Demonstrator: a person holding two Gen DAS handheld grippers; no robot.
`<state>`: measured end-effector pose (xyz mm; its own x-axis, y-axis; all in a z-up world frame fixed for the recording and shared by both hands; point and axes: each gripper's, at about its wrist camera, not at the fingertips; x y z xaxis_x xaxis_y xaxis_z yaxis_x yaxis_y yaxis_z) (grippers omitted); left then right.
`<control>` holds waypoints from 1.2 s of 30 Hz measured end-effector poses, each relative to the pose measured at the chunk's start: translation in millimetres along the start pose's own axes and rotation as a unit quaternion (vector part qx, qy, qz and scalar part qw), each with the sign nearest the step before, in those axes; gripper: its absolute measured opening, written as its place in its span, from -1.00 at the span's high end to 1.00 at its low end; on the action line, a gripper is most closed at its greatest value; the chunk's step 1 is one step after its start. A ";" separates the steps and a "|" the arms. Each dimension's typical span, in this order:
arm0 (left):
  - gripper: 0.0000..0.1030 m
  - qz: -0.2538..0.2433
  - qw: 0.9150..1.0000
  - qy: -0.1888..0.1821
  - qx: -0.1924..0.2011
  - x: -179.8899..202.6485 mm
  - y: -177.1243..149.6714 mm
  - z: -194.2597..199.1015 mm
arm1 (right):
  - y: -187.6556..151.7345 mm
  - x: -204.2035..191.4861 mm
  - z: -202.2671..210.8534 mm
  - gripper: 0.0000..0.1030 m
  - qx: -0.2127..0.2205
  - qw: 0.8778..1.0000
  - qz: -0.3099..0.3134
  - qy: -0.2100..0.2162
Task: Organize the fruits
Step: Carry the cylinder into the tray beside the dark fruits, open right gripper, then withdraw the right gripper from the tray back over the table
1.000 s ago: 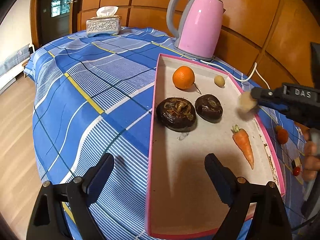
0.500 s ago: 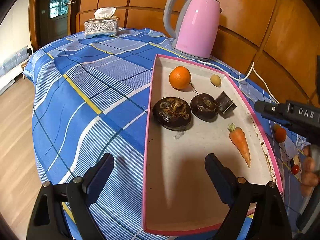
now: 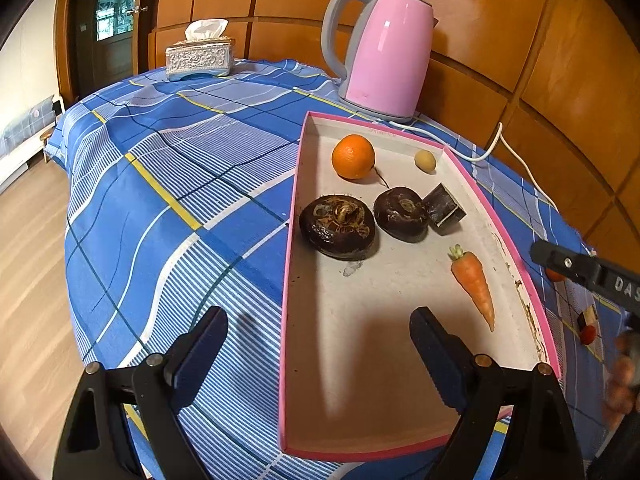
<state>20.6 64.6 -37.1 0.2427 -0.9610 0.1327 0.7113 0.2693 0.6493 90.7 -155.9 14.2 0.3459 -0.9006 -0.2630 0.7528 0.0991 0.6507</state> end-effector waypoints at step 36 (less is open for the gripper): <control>-0.80 -0.014 1.000 0.001 0.010 5.6 -0.4 6.8 | -87.5 128.0 101.0 0.40 0.056 0.961 -0.146 -0.229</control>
<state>17.2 58.7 -31.5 0.2243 -0.9680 0.1127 0.7039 0.2409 0.6682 12.6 -322.6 -4.4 -0.1727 -0.9774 -0.1217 0.7058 -0.2090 0.6768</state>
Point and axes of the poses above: each gripper's, at about its wrist camera, not at the fingertips, and z roughly against the way its jaws point, x to its right, y to its top, and after that the axes turned 5 degrees about y, right-handed
